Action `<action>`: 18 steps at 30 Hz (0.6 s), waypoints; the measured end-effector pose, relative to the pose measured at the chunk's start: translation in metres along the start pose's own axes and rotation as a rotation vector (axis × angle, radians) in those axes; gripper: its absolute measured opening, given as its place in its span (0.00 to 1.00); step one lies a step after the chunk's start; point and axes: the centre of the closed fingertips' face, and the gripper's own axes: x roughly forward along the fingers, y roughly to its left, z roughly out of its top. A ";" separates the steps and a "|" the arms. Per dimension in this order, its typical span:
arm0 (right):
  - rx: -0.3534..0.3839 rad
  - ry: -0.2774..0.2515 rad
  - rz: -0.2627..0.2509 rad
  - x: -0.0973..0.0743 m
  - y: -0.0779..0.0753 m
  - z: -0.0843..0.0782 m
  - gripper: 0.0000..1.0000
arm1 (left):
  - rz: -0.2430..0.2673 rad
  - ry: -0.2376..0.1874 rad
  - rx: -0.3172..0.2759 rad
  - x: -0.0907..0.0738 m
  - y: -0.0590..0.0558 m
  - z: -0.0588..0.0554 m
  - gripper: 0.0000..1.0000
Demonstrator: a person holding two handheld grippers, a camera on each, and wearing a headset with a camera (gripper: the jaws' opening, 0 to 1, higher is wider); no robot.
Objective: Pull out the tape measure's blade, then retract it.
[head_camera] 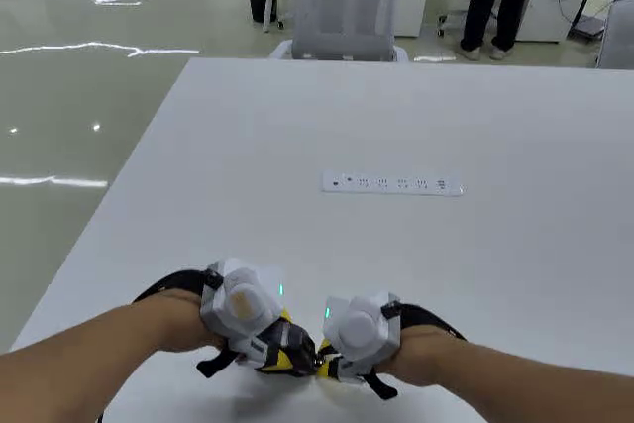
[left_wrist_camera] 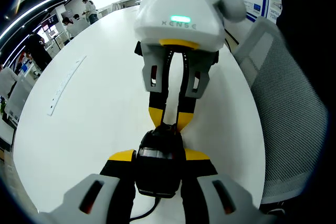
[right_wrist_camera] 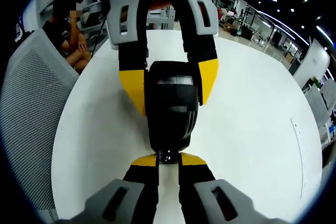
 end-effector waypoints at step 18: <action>0.006 -0.001 -0.002 -0.002 -0.002 -0.003 0.11 | 0.006 0.000 -0.022 0.000 0.002 -0.001 0.28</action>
